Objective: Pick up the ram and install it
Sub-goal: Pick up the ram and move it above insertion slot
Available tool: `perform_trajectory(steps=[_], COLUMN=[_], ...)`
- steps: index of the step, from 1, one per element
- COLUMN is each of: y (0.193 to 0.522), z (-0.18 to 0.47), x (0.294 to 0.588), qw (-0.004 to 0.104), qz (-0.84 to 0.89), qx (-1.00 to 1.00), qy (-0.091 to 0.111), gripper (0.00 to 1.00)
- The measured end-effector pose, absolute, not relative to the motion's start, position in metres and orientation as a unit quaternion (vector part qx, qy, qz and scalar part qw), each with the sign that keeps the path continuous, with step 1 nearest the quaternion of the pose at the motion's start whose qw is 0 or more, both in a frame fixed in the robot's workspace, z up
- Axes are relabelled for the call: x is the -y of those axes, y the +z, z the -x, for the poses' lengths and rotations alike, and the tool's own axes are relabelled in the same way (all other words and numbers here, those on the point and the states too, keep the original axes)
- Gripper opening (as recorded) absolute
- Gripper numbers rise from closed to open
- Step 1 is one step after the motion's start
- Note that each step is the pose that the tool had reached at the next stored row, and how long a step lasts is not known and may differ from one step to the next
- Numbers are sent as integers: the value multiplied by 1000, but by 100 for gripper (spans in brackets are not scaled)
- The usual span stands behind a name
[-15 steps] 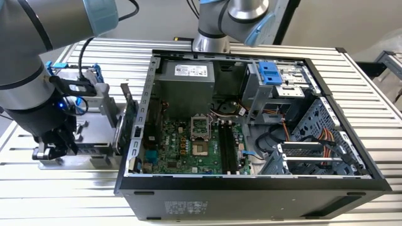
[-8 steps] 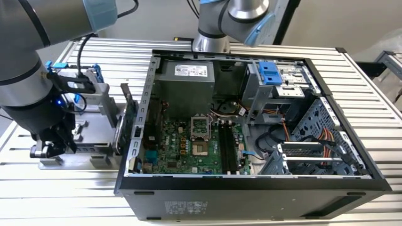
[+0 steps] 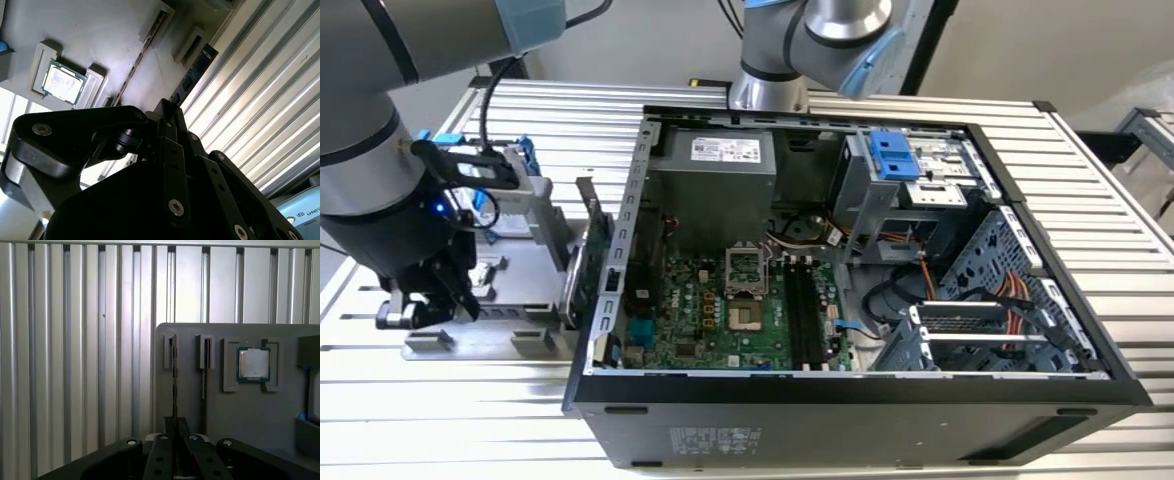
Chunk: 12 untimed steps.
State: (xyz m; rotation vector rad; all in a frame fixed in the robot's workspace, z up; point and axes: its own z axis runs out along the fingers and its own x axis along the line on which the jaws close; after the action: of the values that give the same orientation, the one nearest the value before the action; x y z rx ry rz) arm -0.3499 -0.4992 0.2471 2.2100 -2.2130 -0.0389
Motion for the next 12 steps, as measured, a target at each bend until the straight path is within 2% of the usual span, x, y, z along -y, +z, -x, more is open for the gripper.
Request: perform_trajectory(steps=[12], y=[270], z=[350], x=[499], qw=[7], qz=[-707], qx=[707], qy=[-12], gripper=[0])
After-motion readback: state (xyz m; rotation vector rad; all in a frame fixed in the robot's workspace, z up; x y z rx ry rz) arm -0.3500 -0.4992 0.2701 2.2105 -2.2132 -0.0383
